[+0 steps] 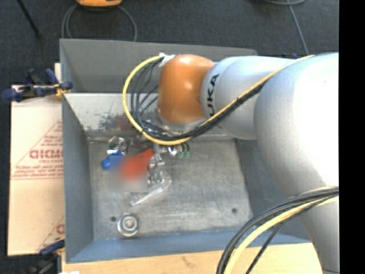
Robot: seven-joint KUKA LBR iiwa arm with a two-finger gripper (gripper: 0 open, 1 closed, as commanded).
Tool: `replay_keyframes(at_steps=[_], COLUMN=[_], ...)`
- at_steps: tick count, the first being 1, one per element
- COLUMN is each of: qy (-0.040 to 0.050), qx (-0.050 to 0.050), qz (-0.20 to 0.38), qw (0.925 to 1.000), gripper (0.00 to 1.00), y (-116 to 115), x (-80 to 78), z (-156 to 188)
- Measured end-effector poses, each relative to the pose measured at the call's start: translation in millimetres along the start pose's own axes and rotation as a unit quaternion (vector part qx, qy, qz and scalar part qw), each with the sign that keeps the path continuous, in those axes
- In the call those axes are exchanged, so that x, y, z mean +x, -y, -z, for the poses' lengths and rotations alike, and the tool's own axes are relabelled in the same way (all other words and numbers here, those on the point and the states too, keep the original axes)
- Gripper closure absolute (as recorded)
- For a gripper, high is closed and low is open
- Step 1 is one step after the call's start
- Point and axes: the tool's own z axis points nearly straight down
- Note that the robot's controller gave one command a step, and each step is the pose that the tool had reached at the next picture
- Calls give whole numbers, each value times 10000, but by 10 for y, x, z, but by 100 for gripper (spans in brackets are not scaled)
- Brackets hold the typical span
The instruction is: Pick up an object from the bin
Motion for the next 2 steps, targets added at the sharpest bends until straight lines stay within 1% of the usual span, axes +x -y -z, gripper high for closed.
replay_keyframes(at_steps=[1,2], qy=[-107,-47], qx=[-6,8], qz=[-7,-3], qw=[9999,10000], gripper=[100,100], y=[1,8], x=[26,-9], z=[-15,336])
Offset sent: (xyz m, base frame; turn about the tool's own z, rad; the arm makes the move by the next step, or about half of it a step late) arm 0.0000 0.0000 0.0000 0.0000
